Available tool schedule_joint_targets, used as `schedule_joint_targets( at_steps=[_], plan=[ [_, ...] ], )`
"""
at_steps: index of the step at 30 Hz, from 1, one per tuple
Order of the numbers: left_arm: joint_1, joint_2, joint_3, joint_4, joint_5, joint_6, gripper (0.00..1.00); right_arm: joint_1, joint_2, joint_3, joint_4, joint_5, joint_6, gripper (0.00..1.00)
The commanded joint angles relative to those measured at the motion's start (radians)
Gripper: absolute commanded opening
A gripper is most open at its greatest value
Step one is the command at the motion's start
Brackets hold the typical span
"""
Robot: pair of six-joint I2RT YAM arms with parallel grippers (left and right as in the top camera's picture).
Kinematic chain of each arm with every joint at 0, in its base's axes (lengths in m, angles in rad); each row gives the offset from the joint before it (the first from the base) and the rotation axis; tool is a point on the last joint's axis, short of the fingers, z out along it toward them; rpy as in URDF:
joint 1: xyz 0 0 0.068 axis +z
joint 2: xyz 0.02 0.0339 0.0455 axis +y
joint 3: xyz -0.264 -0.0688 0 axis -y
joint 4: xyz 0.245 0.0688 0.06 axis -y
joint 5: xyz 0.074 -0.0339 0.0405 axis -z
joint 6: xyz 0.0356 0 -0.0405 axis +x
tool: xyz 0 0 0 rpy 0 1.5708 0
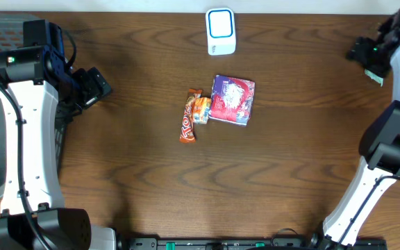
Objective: Scan the item barcode
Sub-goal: 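Carry the wipes pack to the right table edge and release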
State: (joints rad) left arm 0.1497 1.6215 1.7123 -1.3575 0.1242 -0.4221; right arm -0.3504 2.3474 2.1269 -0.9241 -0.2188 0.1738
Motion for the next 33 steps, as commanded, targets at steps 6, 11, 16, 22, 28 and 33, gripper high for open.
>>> schedule_joint_targets(
  at_steps=[6, 11, 16, 22, 28, 33],
  plan=[
    [0.002, 0.006, -0.005, -0.003, -0.013, -0.001, 0.98, 0.152, -0.027, 0.011, -0.192, -0.440, -0.005, 0.92],
    [0.002, 0.006, -0.005, -0.003, -0.013, -0.001, 0.98, 0.277, -0.027, 0.010, -0.377, -0.372, -0.034, 0.95],
    [0.002, 0.006, -0.005, -0.003, -0.013, -0.001, 0.98, 0.408, -0.027, 0.010, -0.462, -0.264, -0.034, 0.96],
    [0.002, 0.006, -0.005, -0.003, -0.013, -0.001, 0.98, 0.518, -0.027, 0.010, -0.475, -0.201, -0.033, 0.95],
    [0.002, 0.006, -0.005, -0.003, -0.013, -0.001, 0.98, 0.581, -0.027, 0.010, -0.459, -0.200, -0.029, 0.79],
    [0.002, 0.006, -0.005, -0.003, -0.013, -0.001, 0.98, 0.623, -0.027, 0.010, -0.422, -0.126, 0.052, 0.55]
  ],
)
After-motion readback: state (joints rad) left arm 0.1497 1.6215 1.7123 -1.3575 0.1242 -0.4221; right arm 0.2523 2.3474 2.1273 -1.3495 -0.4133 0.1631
